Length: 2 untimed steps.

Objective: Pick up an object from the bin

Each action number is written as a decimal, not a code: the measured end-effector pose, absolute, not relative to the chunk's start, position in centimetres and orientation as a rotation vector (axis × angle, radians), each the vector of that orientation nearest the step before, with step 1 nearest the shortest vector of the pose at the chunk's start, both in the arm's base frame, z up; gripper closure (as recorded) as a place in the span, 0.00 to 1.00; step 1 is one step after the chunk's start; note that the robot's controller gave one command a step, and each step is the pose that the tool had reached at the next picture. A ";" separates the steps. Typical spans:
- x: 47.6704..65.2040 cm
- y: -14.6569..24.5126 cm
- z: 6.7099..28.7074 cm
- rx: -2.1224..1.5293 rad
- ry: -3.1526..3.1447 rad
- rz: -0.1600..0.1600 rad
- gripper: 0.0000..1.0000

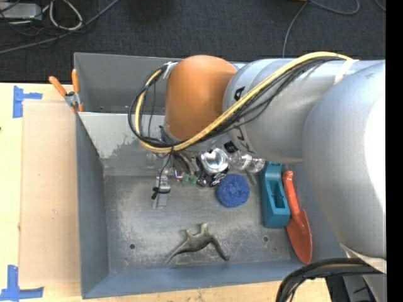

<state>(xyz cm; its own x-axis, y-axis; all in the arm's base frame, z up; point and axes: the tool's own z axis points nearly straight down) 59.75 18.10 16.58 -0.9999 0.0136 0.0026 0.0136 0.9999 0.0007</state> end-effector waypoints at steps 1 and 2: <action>59.7 18.1 16.6 -0.022 -3.139 -0.001 0.00; 60.0 14.3 13.0 0.019 -3.139 -0.001 0.00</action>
Offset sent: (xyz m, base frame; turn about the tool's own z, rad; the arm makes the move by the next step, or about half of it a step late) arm 0.0035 -0.0436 -0.0399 -0.0256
